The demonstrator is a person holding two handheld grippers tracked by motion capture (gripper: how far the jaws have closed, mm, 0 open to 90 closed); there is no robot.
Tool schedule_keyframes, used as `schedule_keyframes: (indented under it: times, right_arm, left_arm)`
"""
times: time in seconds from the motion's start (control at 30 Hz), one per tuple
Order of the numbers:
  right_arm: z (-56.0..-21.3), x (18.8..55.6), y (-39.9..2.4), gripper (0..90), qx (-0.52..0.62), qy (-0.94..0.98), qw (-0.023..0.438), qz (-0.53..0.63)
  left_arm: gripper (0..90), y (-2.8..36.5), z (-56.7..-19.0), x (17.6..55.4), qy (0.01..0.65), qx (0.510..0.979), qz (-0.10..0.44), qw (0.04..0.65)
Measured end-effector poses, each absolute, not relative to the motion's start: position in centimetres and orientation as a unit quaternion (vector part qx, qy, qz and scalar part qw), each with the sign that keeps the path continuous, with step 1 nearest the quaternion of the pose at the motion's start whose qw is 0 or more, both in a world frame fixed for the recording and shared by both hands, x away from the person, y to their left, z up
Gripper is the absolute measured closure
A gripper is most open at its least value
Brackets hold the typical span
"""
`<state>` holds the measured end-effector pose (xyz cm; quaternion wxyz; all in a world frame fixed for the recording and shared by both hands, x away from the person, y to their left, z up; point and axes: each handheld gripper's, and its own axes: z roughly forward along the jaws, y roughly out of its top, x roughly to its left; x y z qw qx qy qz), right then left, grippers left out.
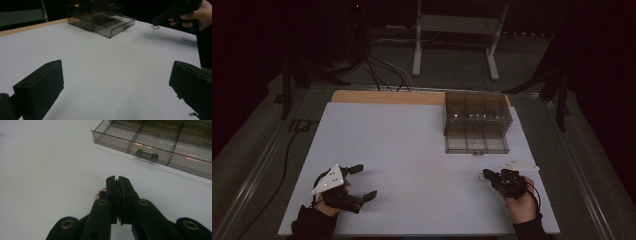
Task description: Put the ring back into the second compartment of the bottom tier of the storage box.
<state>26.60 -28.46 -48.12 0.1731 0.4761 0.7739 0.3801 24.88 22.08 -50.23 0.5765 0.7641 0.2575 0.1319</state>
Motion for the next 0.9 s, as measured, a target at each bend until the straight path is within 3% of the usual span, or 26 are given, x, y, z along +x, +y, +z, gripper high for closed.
schedule_keyframes:
  times: [0.9]
  right_arm:
    - [-46.8, 28.6, -26.9, 87.8, 0.459, 0.777, 0.185, 0.388]
  left_arm:
    - [0.6, 21.6, -50.5, 24.6, 0.243, 0.772, 0.121, 0.575]
